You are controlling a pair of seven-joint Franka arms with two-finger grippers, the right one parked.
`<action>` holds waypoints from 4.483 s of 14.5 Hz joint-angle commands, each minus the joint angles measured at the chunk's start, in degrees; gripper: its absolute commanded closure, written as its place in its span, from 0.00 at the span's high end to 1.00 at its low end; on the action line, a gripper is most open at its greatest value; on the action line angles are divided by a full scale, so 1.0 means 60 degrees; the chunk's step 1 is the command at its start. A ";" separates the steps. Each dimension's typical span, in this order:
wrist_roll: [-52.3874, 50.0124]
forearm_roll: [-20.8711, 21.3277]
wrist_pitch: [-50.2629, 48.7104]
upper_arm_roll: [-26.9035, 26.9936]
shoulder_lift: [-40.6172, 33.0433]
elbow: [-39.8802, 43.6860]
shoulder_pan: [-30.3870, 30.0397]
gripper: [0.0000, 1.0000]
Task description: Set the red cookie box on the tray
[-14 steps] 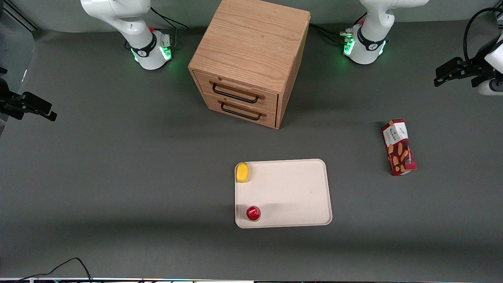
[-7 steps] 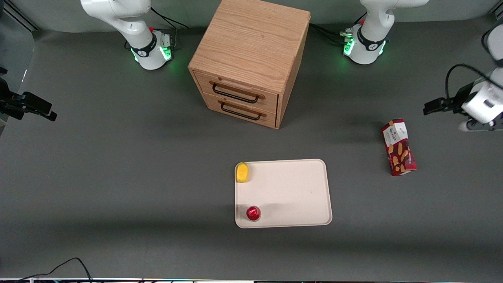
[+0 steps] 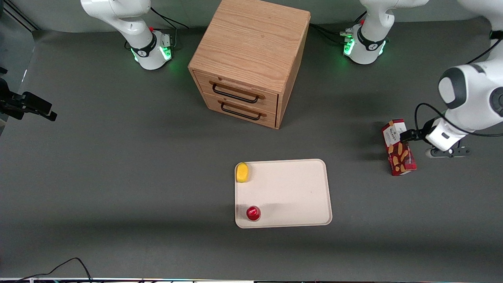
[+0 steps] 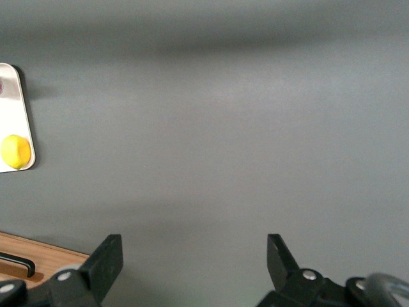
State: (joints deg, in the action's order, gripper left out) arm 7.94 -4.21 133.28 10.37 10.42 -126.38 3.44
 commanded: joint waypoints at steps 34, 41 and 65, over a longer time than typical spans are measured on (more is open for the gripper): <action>-1.0640 0.2167 -0.0478 -0.3603 0.5292 0.7499 0.2223 0.00; -1.0655 0.2343 0.0621 -0.3603 0.5865 0.7046 0.2341 0.00; -0.2138 0.0660 -0.6377 -0.1454 -0.2128 0.3912 0.0979 1.00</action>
State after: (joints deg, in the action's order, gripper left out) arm -14.01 2.06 92.86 -2.90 7.06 -93.92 9.12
